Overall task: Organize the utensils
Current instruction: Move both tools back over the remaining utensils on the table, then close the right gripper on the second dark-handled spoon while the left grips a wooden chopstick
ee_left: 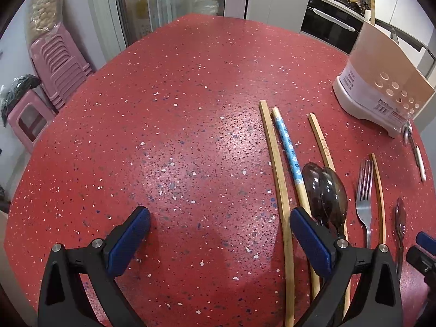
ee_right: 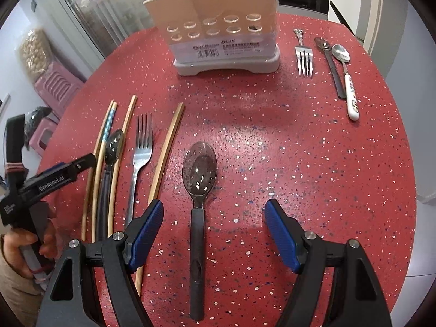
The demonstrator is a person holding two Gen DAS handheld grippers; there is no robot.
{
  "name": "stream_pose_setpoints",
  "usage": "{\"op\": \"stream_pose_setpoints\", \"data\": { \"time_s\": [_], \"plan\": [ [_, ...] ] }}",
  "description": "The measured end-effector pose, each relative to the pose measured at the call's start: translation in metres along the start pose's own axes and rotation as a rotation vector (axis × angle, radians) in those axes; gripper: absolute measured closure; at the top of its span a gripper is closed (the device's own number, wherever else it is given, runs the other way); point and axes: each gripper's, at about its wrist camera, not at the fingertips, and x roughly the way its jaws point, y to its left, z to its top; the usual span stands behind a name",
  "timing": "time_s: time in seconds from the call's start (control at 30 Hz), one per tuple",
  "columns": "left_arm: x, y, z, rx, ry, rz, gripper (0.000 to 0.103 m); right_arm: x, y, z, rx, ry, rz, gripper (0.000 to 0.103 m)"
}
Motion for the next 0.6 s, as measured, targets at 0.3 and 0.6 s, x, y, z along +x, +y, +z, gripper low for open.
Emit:
{"op": "stream_pose_setpoints", "data": {
  "time_s": [0.3, 0.6],
  "plan": [
    [0.006, -0.01, 0.009, 0.042, 0.03, 0.009, 0.0, 0.01, 0.007, 0.005, -0.03, 0.037, -0.053, 0.024],
    [0.011, -0.021, 0.021, 0.102, 0.066, -0.007, 0.0, 0.025, 0.025, 0.013, -0.125, 0.083, -0.175, 0.037]
  ]
}}
